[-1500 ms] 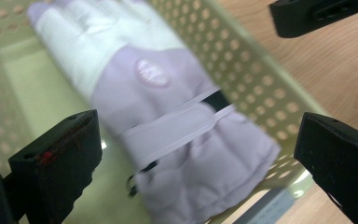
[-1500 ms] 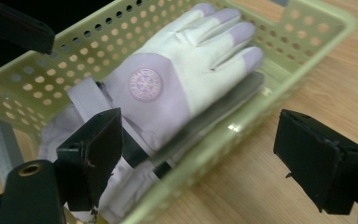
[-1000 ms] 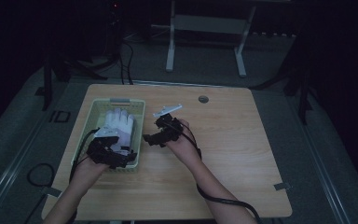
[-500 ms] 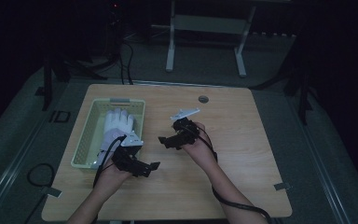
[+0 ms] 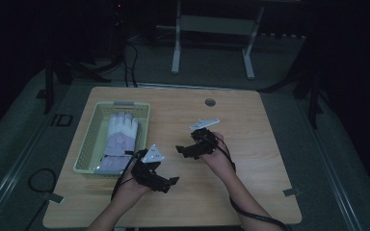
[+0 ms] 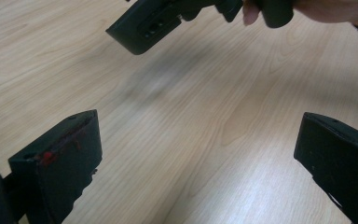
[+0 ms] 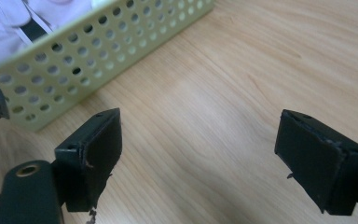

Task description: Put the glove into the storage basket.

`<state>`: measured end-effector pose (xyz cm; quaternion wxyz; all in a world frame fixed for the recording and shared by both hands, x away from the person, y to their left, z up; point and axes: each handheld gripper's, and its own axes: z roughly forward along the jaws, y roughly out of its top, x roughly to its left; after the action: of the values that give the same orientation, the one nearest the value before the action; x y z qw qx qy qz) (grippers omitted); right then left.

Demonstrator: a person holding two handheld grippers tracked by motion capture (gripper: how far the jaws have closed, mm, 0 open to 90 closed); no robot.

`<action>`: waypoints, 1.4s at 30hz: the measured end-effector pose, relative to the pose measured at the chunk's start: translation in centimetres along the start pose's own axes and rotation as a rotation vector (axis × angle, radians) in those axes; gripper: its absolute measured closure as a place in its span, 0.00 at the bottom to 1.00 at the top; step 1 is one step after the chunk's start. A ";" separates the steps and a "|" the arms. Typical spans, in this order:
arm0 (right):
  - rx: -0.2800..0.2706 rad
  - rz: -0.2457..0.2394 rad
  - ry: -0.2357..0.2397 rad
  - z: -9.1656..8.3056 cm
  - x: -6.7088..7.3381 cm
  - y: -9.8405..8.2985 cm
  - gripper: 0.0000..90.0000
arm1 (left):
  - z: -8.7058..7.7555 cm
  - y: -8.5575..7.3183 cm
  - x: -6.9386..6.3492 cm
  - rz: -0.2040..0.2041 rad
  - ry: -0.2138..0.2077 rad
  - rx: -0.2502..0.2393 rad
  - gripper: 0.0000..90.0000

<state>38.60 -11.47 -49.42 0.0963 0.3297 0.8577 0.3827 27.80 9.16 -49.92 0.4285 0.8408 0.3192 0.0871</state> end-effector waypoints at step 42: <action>-0.065 -0.034 -0.018 -0.7 -1.8 -7.4 0.14 | 5.1 -3.4 -2.4 0.073 -0.090 0.011 0.01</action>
<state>36.01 -16.65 -54.37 0.1212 0.3150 0.8494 0.4058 26.49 5.80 -55.38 0.4344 0.8573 0.2691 0.0630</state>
